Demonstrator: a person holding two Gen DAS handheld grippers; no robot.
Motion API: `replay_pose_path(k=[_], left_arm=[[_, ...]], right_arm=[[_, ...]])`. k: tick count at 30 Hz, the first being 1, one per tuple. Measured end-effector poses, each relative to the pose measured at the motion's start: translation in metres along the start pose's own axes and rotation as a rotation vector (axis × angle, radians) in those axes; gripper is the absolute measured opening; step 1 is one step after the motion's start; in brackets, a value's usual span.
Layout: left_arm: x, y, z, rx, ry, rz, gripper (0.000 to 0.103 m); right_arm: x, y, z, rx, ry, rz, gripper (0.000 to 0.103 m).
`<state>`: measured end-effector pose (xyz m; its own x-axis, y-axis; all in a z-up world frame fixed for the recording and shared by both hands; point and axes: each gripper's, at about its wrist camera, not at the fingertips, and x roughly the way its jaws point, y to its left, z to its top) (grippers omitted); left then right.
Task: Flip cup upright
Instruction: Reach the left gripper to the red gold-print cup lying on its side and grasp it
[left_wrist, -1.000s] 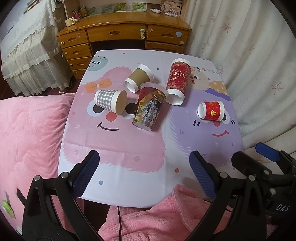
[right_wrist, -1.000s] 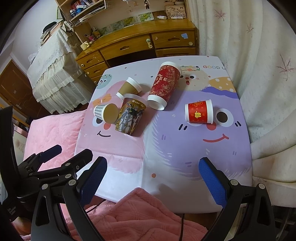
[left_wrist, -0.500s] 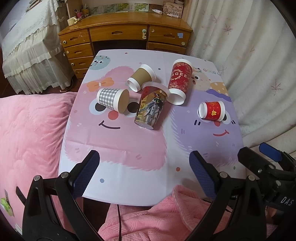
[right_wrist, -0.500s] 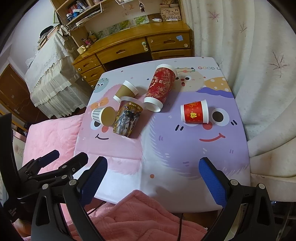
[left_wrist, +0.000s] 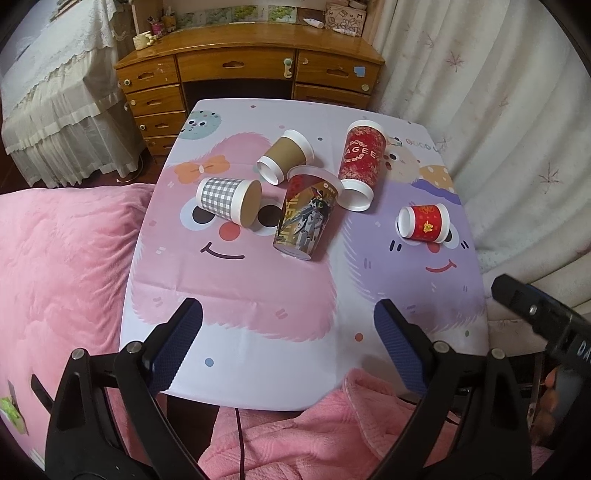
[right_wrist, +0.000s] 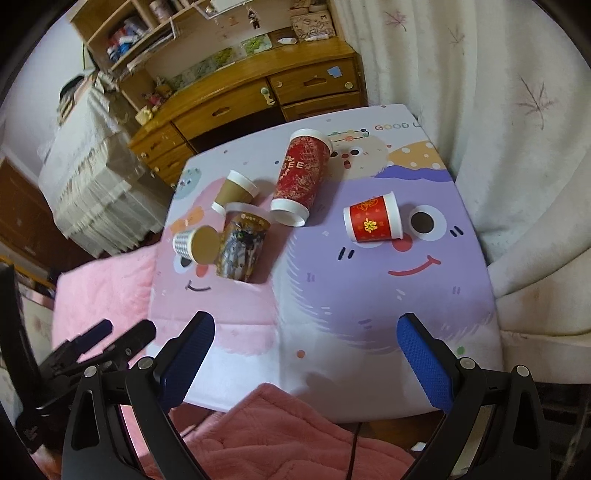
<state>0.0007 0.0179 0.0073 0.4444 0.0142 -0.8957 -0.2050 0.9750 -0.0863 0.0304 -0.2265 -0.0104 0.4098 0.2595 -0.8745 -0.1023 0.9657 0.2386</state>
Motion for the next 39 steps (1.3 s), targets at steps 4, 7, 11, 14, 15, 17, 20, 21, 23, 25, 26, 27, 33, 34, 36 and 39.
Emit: replay_pose_path(k=[4, 7, 11, 14, 15, 17, 20, 21, 23, 25, 26, 27, 33, 34, 36, 39], left_arm=[[0.000, 0.002, 0.006, 0.037, -0.007, 0.004, 0.093], [-0.003, 0.004, 0.014, 0.069, -0.020, -0.005, 0.093], [-0.007, 0.009, 0.025, 0.117, -0.029, -0.060, 0.093], [-0.011, 0.015, 0.031, 0.162, -0.036, -0.087, 0.093], [-0.012, 0.019, 0.033, 0.182, -0.034, -0.095, 0.093], [-0.013, 0.026, 0.037, 0.213, -0.025, -0.104, 0.093], [-0.016, 0.039, 0.039, 0.246, -0.010, -0.128, 0.093], [-0.016, 0.043, 0.041, 0.258, -0.002, -0.138, 0.093], [-0.014, 0.053, 0.044, 0.278, 0.025, -0.156, 0.093], [-0.012, 0.060, 0.045, 0.283, 0.057, -0.183, 0.093], [-0.009, 0.064, 0.046, 0.284, 0.076, -0.210, 0.093], [-0.006, 0.066, 0.046, 0.287, 0.090, -0.233, 0.093], [0.025, 0.071, 0.053, 0.298, 0.198, -0.279, 0.088], [0.028, 0.070, 0.054, 0.303, 0.203, -0.276, 0.088], [0.035, 0.066, 0.054, 0.317, 0.217, -0.259, 0.088], [0.045, 0.057, 0.054, 0.350, 0.257, -0.249, 0.088]], right_arm=[[-0.003, 0.001, 0.004, 0.022, -0.032, -0.029, 0.101], [-0.005, 0.010, 0.005, 0.018, -0.052, -0.056, 0.101], [-0.006, 0.027, -0.001, 0.028, -0.062, -0.089, 0.101], [-0.005, 0.041, -0.008, 0.057, -0.062, -0.117, 0.101], [-0.005, 0.045, -0.010, 0.064, -0.060, -0.125, 0.101], [-0.004, 0.056, -0.015, 0.091, -0.059, -0.147, 0.101], [-0.005, 0.069, -0.023, 0.145, -0.062, -0.169, 0.101], [-0.006, 0.073, -0.026, 0.161, -0.064, -0.175, 0.101], [-0.006, 0.081, -0.031, 0.187, -0.068, -0.192, 0.101], [-0.006, 0.089, -0.037, 0.211, -0.069, -0.210, 0.101], [-0.006, 0.093, -0.040, 0.224, -0.070, -0.214, 0.101], [-0.006, 0.097, -0.044, 0.235, -0.070, -0.218, 0.101], [-0.007, 0.105, -0.067, 0.299, -0.049, -0.230, 0.101], [-0.006, 0.105, -0.070, 0.302, -0.047, -0.233, 0.101], [-0.005, 0.101, -0.074, 0.307, -0.044, -0.240, 0.101], [0.001, 0.090, -0.082, 0.335, -0.027, -0.234, 0.101]])
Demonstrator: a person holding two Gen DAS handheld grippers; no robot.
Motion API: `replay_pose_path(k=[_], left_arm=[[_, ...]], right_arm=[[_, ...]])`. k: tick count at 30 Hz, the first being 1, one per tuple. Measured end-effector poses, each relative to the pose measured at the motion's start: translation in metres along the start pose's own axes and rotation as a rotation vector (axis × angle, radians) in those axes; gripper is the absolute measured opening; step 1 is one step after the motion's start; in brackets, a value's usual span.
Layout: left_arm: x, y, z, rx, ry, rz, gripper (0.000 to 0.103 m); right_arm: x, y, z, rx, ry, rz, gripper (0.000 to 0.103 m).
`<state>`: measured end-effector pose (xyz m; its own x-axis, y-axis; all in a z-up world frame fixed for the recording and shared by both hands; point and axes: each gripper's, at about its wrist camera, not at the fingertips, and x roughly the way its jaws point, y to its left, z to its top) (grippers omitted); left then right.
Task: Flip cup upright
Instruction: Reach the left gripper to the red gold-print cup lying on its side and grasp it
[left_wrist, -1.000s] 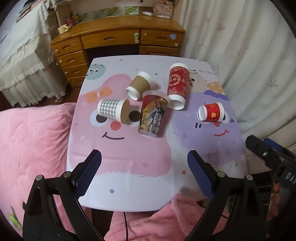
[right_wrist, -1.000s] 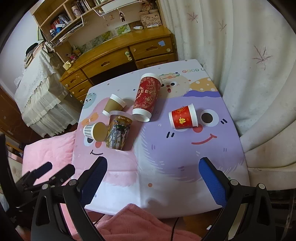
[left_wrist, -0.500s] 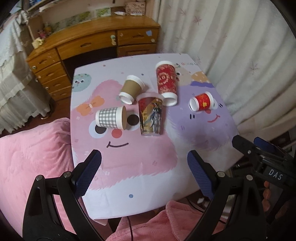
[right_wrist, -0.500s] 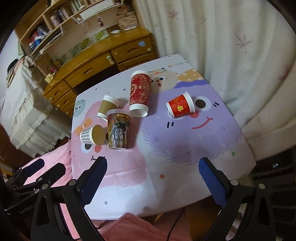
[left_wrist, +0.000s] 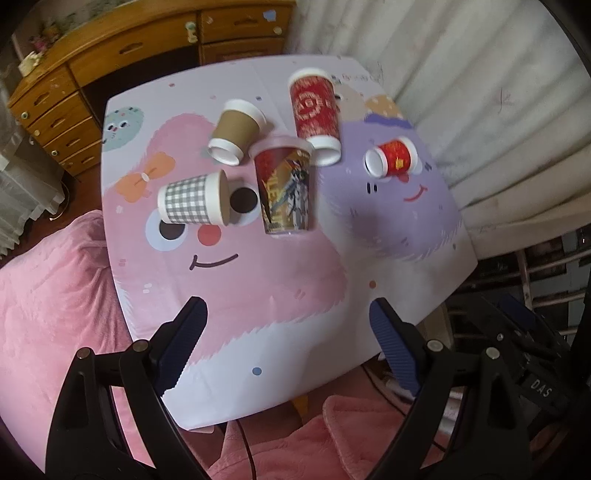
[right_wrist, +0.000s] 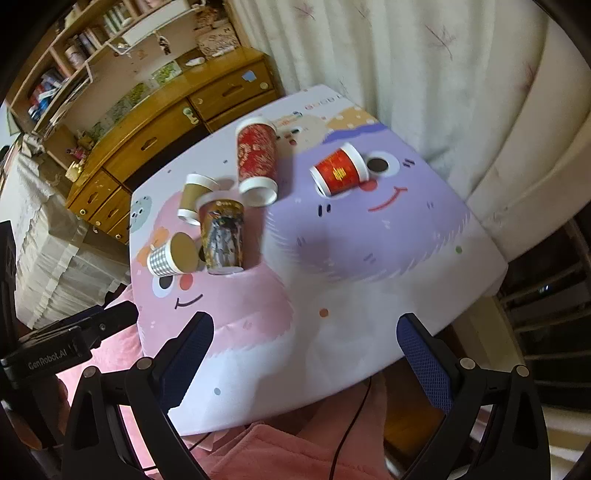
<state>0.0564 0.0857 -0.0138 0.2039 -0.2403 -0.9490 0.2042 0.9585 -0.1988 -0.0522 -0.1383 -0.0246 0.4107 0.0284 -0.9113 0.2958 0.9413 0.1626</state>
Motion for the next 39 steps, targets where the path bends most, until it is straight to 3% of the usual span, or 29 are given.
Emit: replay_pose_path(k=[4, 8, 14, 17, 20, 25, 33, 36, 39], left_arm=[[0.019, -0.022, 0.008, 0.100, 0.084, -0.001, 0.088], [0.044, -0.054, 0.015, 0.220, 0.140, 0.055, 0.088], [0.076, -0.096, 0.035, 0.305, 0.210, 0.085, 0.088], [0.096, -0.117, 0.056, 0.317, 0.235, 0.130, 0.088], [0.114, -0.141, 0.076, 0.388, 0.225, 0.186, 0.088], [0.144, -0.177, 0.111, 0.494, 0.183, 0.216, 0.088], [0.197, -0.218, 0.156, 0.637, 0.144, 0.187, 0.088], [0.214, -0.229, 0.169, 0.700, 0.087, 0.178, 0.088], [0.233, -0.233, 0.179, 0.719, 0.090, 0.154, 0.088]], right_arm=[[0.019, -0.023, 0.004, 0.040, 0.046, 0.013, 0.101], [0.038, -0.048, 0.019, 0.044, 0.089, 0.027, 0.101], [0.061, -0.090, 0.051, 0.000, 0.131, -0.024, 0.101], [0.080, -0.117, 0.066, -0.003, 0.202, -0.040, 0.101], [0.096, -0.136, 0.075, -0.028, 0.253, -0.058, 0.101], [0.121, -0.160, 0.094, -0.117, 0.303, -0.064, 0.101], [0.157, -0.171, 0.142, -0.275, 0.330, -0.037, 0.101], [0.175, -0.175, 0.152, -0.284, 0.362, -0.017, 0.101], [0.199, -0.178, 0.152, -0.267, 0.416, 0.041, 0.101]])
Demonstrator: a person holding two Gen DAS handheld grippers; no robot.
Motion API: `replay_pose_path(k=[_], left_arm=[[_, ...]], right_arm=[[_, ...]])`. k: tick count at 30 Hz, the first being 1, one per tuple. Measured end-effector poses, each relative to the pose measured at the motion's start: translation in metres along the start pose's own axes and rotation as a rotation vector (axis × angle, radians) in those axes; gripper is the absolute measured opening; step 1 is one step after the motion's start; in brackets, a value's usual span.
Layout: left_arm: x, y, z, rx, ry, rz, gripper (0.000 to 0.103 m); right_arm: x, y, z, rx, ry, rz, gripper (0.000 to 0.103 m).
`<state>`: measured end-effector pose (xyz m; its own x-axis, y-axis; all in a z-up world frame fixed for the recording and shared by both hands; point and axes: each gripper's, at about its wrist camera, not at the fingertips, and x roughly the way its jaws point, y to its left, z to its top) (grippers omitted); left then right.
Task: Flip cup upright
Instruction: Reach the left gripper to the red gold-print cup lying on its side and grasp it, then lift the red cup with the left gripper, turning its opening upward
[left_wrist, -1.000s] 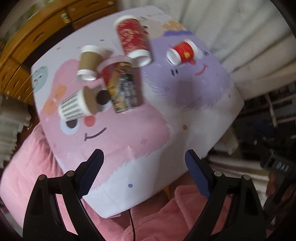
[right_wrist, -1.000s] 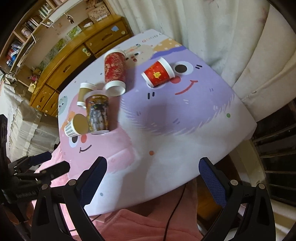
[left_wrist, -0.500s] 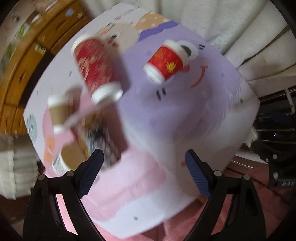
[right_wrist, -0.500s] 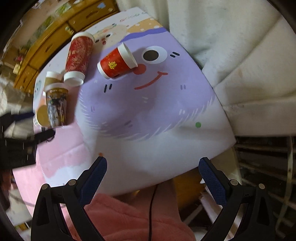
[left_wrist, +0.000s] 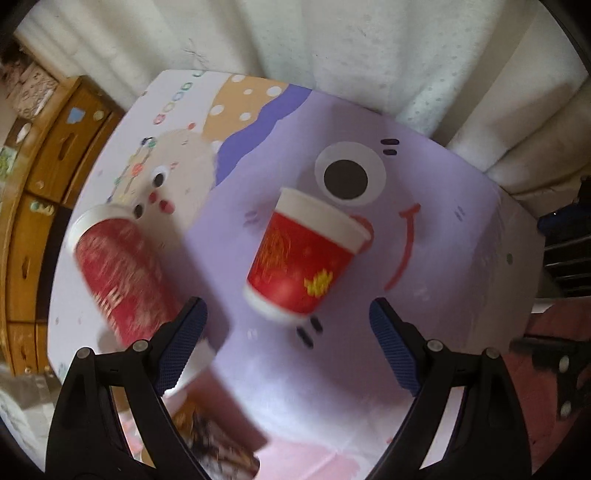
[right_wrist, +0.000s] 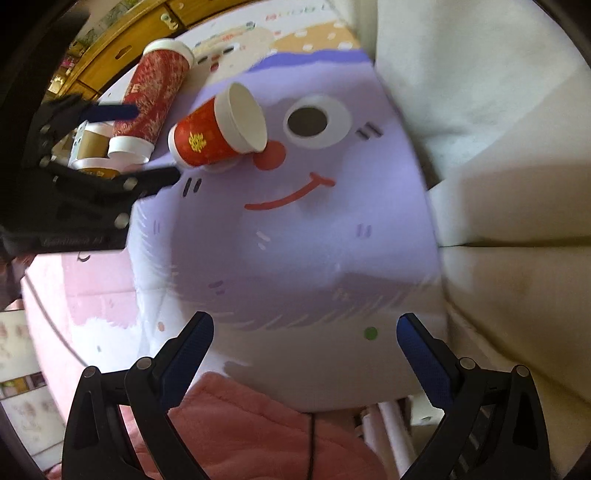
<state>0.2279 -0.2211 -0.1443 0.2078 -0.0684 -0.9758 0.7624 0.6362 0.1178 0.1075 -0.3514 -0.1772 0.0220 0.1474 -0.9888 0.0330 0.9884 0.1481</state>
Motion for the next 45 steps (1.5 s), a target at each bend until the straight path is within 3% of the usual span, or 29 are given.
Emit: replay_pose_path(k=[2, 7, 8, 11, 14, 21, 25, 30, 38, 45], left_arm=[[0.013, 0.000, 0.006, 0.021, 0.014, -0.025, 0.088], [0.038, 0.003, 0.017, 0.045, 0.023, -0.072, 0.088], [0.042, 0.003, 0.018, 0.041, 0.027, -0.090, 0.086], [0.052, 0.004, 0.022, 0.037, 0.033, -0.141, 0.064], [0.054, 0.003, 0.024, 0.057, 0.026, -0.200, 0.058], [0.042, 0.001, 0.023, 0.015, -0.011, -0.198, 0.057], [0.025, 0.011, 0.015, -0.144, -0.030, -0.236, 0.057], [-0.005, 0.016, -0.014, -0.363, -0.051, -0.206, 0.057], [-0.048, 0.013, -0.108, -0.795, -0.101, -0.186, 0.057], [-0.065, 0.006, -0.198, -1.034, -0.120, -0.140, 0.058]], right_arm=[[0.011, -0.003, 0.002, 0.011, 0.016, 0.053, 0.101], [0.031, -0.001, 0.001, 0.003, 0.038, 0.083, 0.101], [0.032, -0.001, -0.001, 0.002, 0.037, 0.085, 0.101], [0.036, -0.009, 0.001, 0.018, 0.035, 0.082, 0.101], [0.035, -0.011, -0.001, 0.045, 0.014, 0.085, 0.101], [0.024, -0.010, 0.003, 0.034, -0.043, 0.071, 0.101], [0.016, -0.007, 0.002, 0.024, -0.043, 0.056, 0.101], [-0.011, 0.001, 0.002, 0.015, -0.062, 0.038, 0.101], [-0.042, 0.007, 0.012, 0.019, -0.130, 0.055, 0.101], [-0.049, 0.023, 0.011, -0.013, -0.154, 0.065, 0.101]])
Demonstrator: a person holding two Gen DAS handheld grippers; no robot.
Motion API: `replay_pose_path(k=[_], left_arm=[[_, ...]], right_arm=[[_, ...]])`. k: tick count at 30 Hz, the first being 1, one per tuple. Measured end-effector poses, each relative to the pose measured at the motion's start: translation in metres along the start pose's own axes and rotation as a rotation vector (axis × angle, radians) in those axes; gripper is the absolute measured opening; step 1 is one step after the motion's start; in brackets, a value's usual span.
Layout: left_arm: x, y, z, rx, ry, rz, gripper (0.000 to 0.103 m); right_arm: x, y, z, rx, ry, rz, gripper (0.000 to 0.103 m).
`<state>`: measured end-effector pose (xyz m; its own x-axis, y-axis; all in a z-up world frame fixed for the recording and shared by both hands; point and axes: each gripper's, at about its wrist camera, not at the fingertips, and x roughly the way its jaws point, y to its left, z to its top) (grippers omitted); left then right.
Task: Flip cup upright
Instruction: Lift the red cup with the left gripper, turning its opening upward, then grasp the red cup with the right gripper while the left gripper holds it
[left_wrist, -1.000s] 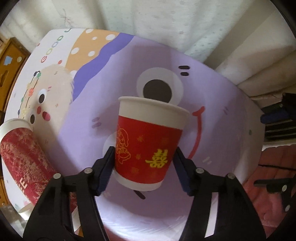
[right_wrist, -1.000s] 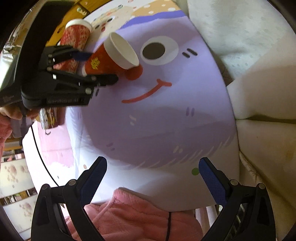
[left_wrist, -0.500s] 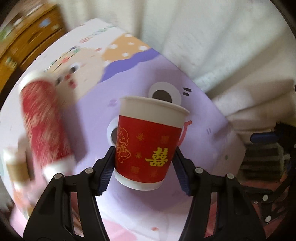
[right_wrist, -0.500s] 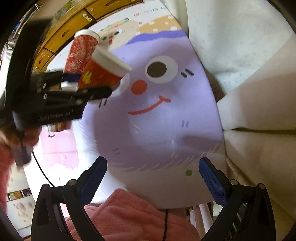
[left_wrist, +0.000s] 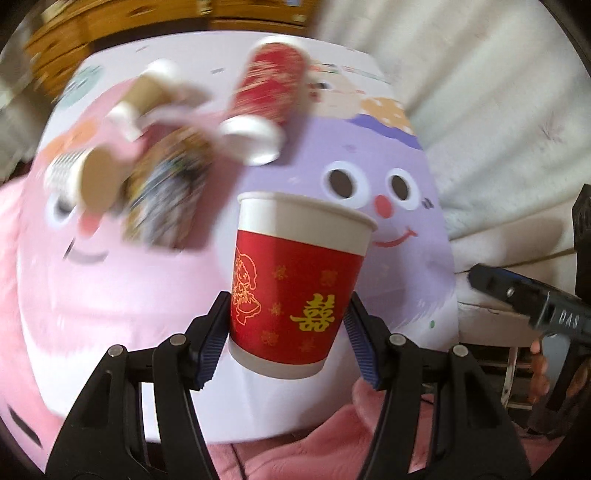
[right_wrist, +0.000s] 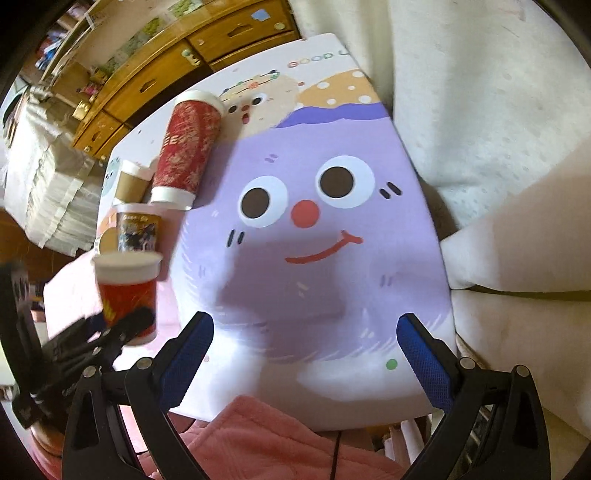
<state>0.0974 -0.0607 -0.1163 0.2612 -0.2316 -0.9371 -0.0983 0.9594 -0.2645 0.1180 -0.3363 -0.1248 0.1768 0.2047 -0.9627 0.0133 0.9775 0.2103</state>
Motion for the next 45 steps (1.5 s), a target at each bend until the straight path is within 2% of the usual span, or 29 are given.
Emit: replay_pose_path(k=[7, 14, 19, 24, 31, 34, 36, 45], left_arm=[[-0.002, 0.055, -0.043, -0.173, 0.004, 0.017, 0.058], [0.021, 0.070, -0.073, -0.245, 0.071, -0.020, 0.058], [0.039, 0.066, -0.083, -0.237, 0.105, -0.004, 0.058], [0.058, 0.065, -0.087, -0.271, 0.129, -0.015, 0.058], [0.072, 0.065, -0.088, -0.282, 0.155, -0.025, 0.058], [0.074, 0.066, -0.089, -0.280, 0.168, -0.027, 0.064], [0.074, 0.066, -0.089, -0.277, 0.171, -0.031, 0.077], [0.039, 0.065, -0.089, -0.187, 0.168, -0.033, 0.079]], right_arm=[[0.014, 0.025, -0.005, -0.057, 0.036, 0.019, 0.101], [0.028, 0.053, -0.016, -0.105, 0.073, 0.068, 0.101], [0.045, 0.062, -0.026, -0.072, 0.134, 0.115, 0.101], [0.059, 0.060, -0.042, -0.042, 0.196, 0.123, 0.101], [0.068, 0.055, -0.051, -0.021, 0.228, 0.135, 0.101], [0.073, 0.056, -0.052, -0.024, 0.248, 0.137, 0.101], [0.077, 0.061, -0.052, -0.033, 0.256, 0.136, 0.101], [0.081, 0.101, -0.053, -0.137, 0.253, 0.205, 0.101]])
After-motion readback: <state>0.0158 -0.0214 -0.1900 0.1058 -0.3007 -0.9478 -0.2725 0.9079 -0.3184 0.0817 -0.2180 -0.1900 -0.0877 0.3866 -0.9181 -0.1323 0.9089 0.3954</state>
